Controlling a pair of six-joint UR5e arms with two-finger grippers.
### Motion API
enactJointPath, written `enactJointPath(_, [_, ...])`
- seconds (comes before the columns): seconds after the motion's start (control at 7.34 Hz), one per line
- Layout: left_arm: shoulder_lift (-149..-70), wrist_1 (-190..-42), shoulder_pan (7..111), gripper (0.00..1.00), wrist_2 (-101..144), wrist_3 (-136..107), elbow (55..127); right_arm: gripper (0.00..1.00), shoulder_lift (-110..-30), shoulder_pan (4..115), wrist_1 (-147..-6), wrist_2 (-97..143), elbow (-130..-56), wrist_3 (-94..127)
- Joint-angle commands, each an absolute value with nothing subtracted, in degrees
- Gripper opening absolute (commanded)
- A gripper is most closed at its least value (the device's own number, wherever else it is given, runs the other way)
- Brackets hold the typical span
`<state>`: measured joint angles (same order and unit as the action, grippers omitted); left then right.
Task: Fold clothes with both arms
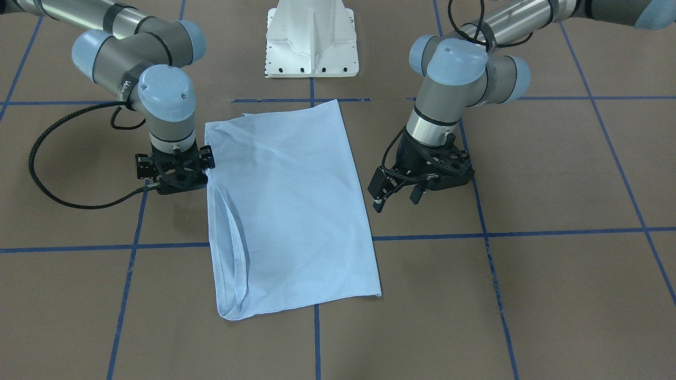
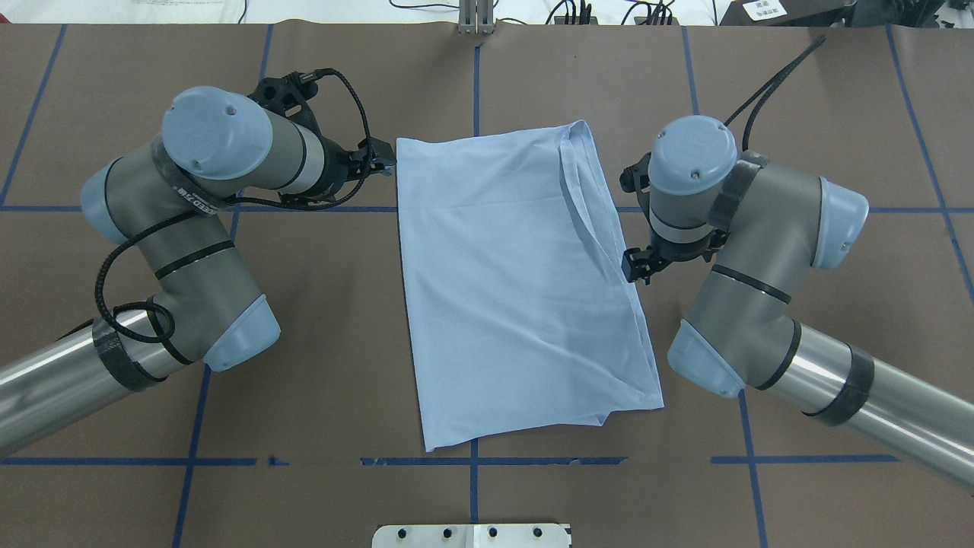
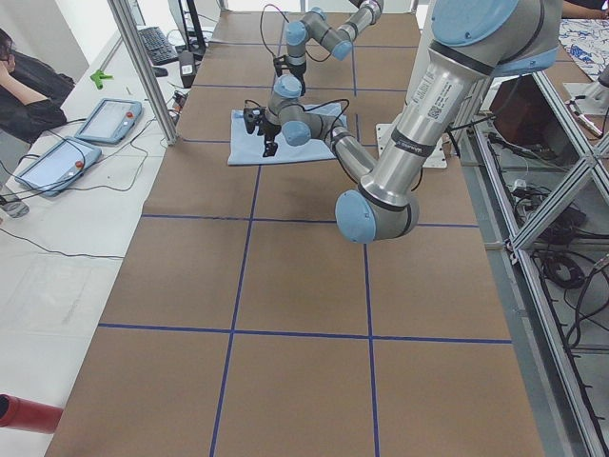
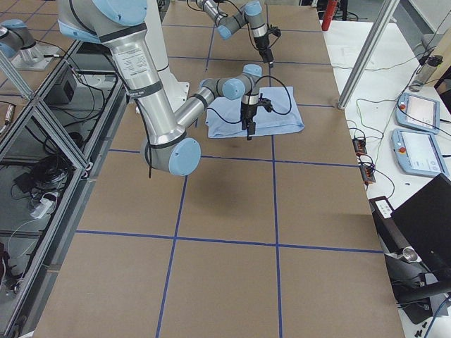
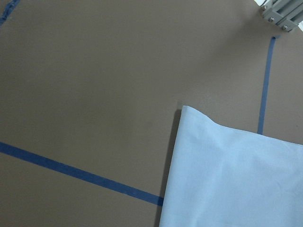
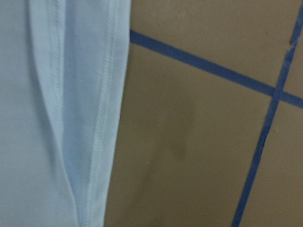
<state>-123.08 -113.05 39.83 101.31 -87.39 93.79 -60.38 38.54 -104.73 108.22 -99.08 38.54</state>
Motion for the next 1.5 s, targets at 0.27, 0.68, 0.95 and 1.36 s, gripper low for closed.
enactJointPath(0.27, [-123.66, -113.03, 39.81, 1.0, 101.08, -87.1, 94.48, 1.0, -47.46, 39.99, -90.5, 109.16, -78.97, 37.97])
enactJointPath(0.68, [-123.84, -113.03, 39.73, 1.0, 100.99, -86.92, 94.83, 1.0, -46.94, 41.4, -88.95, 109.07, -73.58, 35.87])
enactJointPath(0.95, [-123.66, -113.03, 39.81, 1.0, 100.81, -86.66, 94.83, 1.0, -45.8, 41.48, -88.15, 109.07, -73.13, 36.12])
enactJointPath(1.36, [-123.84, -113.03, 39.81, 1.0, 100.81, -86.75, 94.83, 1.0, -45.88, 41.48, -88.15, 109.07, -71.99, 35.77])
